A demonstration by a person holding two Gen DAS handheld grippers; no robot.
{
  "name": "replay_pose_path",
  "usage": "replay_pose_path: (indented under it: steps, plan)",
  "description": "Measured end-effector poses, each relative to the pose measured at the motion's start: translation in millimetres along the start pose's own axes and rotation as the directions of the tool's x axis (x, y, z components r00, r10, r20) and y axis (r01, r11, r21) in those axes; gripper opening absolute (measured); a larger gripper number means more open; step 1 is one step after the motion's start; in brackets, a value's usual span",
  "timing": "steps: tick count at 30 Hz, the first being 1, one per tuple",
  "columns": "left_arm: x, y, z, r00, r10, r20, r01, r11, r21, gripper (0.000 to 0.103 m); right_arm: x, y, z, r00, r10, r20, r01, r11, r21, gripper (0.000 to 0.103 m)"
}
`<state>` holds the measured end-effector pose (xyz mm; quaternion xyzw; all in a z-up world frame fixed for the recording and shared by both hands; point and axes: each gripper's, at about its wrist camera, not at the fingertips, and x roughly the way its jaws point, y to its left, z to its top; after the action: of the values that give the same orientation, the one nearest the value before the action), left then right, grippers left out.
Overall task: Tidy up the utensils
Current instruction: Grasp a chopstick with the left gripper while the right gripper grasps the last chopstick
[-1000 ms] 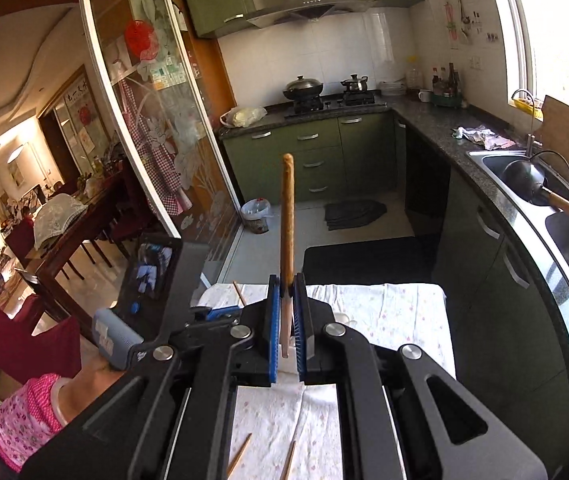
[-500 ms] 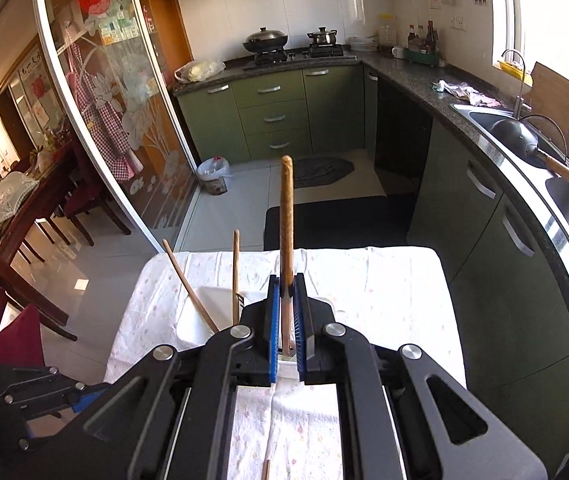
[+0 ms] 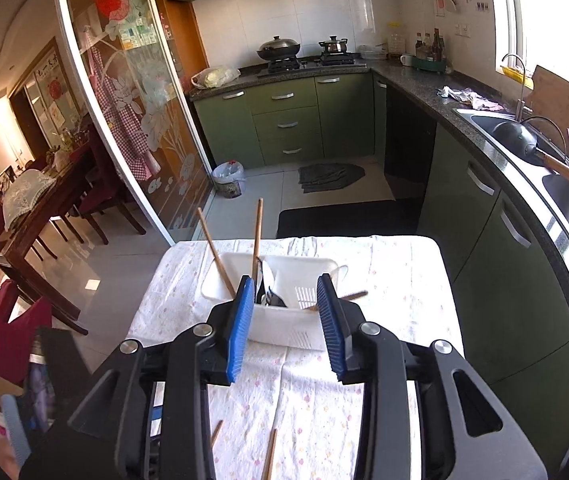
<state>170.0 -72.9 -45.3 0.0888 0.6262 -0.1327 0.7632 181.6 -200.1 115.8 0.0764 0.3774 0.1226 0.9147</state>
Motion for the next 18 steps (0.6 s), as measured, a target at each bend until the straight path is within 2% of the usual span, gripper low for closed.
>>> replay_pose_path:
  steps: [4, 6, 12, 18]
  plan:
    - [39.7, -0.3, -25.5, 0.991, 0.021, -0.131, -0.021, 1.0, 0.005, 0.027, -19.0, 3.2, -44.0, 0.993, 0.054, -0.104, -0.058, 0.998, -0.033, 0.039]
    - [56.0, -1.2, -32.3, 0.985, 0.038, -0.17, -0.037, 0.999, 0.012, 0.017, -21.5, 4.7, -67.7, 0.985, 0.058, -0.164, -0.067, 0.996, -0.051, 0.039]
    - [94.8, -3.8, -40.0, 0.965, 0.056, -0.254, -0.056, 0.998, 0.005, 0.017, -6.2, -0.1, -129.0, 0.936, 0.048, -0.347, -0.075, 0.995, -0.064, 0.039]
    - [112.9, -3.9, -44.6, 0.955, 0.057, -0.29, -0.059, 0.998, -0.001, 0.017, 2.1, -7.6, -149.0, 0.914, 0.041, -0.403, -0.069, 0.996, -0.054, 0.04]
